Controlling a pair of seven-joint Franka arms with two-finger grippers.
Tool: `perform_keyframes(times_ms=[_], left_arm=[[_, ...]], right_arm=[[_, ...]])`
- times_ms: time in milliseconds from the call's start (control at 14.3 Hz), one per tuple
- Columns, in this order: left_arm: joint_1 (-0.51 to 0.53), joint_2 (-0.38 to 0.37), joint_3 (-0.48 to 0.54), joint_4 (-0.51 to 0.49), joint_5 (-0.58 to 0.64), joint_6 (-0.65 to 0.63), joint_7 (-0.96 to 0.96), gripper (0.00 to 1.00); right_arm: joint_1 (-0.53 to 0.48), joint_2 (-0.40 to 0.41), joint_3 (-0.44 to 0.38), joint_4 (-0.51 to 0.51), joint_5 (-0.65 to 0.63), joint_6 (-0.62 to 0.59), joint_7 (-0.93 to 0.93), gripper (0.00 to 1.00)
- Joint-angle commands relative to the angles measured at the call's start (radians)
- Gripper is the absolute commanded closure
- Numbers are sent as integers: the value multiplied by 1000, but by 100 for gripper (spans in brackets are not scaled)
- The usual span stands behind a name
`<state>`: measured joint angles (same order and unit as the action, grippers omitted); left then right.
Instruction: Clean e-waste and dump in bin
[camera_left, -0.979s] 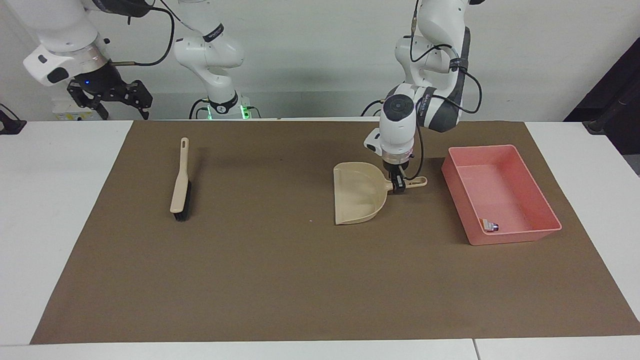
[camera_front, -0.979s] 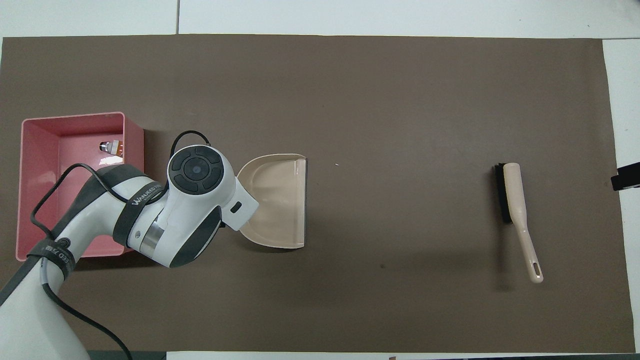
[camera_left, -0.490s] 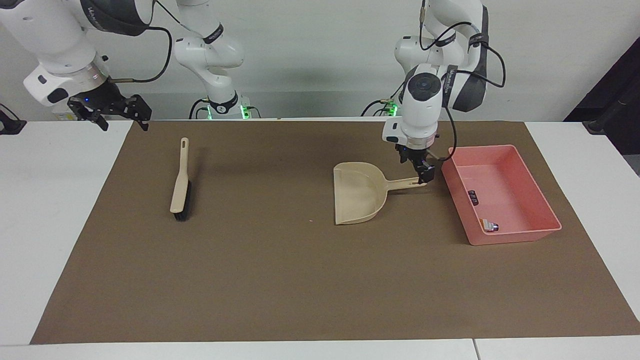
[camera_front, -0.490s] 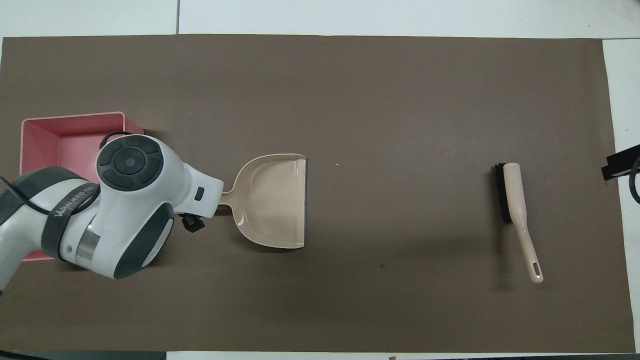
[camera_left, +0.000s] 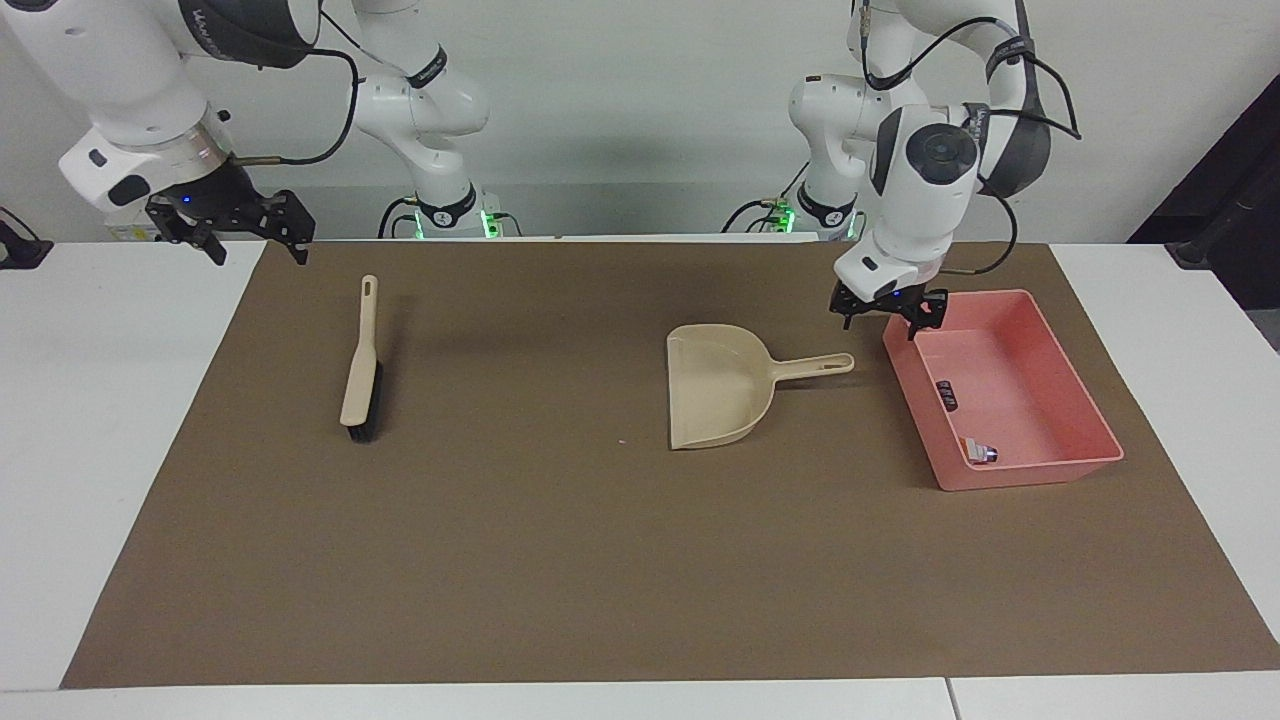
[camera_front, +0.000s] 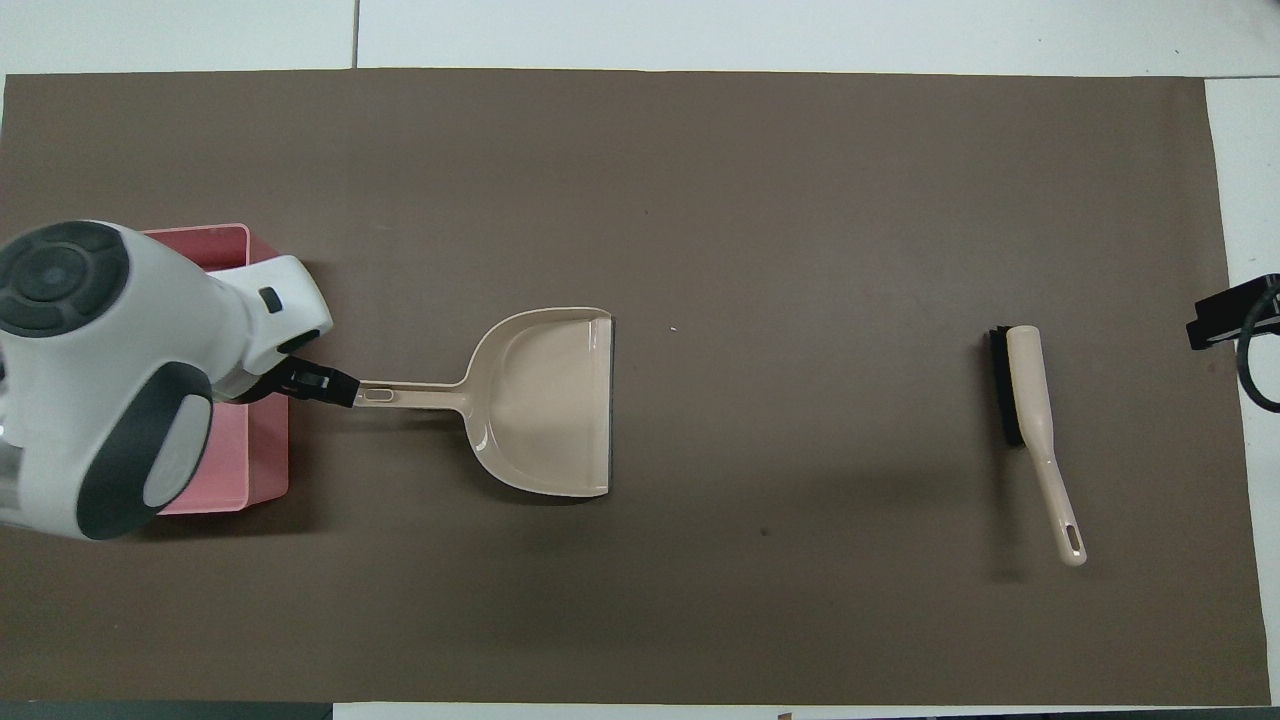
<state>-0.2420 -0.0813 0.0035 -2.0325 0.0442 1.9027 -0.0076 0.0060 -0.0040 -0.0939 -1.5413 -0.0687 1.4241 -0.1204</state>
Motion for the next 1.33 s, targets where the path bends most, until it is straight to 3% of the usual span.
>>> perform_keyframes(times_ms=[0,490,699,839,1259], left_arm=[[90,23,-5,130,-102,-48,-34,2],[202,98,-5,489,-112,-318,-22,2],[230,83,-2,497,-109,-356,-14,2],[233,37,0,439,-109,-401,44,2],[237,34,0,429,-101,-401,51,2]], right_arm=[[12,13,-12,26,13,-11,15,1],[12,12,-12,26,15,3,51,1],[12,12,-12,24,15,-1,51,1],[11,12,-12,24,15,1,51,1],[11,12,-12,24,15,3,50,1]])
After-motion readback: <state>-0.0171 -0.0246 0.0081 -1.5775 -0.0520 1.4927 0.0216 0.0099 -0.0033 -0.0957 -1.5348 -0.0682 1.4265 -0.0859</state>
